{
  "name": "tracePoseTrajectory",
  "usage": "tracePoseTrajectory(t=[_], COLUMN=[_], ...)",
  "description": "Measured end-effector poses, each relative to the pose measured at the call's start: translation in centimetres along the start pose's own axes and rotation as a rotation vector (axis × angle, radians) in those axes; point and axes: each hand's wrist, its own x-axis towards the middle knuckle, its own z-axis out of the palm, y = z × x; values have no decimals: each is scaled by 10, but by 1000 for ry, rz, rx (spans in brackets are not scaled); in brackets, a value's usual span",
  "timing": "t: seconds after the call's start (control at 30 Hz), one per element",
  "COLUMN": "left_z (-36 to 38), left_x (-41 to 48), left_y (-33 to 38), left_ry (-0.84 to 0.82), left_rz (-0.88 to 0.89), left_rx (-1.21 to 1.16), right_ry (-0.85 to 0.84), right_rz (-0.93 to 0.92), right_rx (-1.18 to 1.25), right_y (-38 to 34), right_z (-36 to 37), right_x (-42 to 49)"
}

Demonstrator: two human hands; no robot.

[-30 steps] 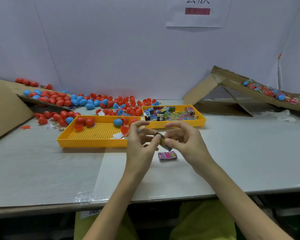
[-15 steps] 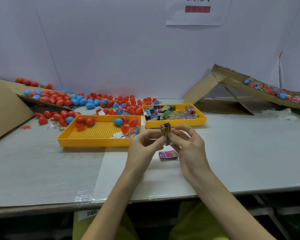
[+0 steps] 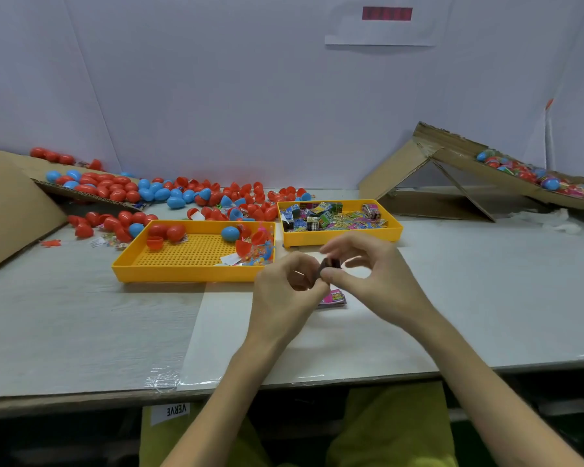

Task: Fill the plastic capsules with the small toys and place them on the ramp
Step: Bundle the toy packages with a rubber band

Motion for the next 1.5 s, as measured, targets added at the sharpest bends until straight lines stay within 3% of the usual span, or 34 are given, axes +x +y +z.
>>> tracePoseTrajectory(t=[0.27,0.43,0.57,0.97,1.3,1.37,1.5], left_z=[0,-5,-6,-2,2,3,4], left_x=[5,5,4,4,1,0,-3], left_y=[-1,-2,-5,-10,-12,-11,-7], left_ry=[-36,9,11,31,18,19,-9], left_rz=[-153,-328,-391,-368,-311,-242,61], left_rx=[-121,-344,-267,-3,246,283,359], right_ry=[-71,76,109,89,39,39,32], right_rz=[-32,280,431,514,459,438,424], right_rx=[-154,105,217,99,-182,-220,-249], right_y=[-3,16,30,32,34,32,30], right_z=[-14,-3,4,7,12,12,13], right_x=[15,12,5,6,7,7,8])
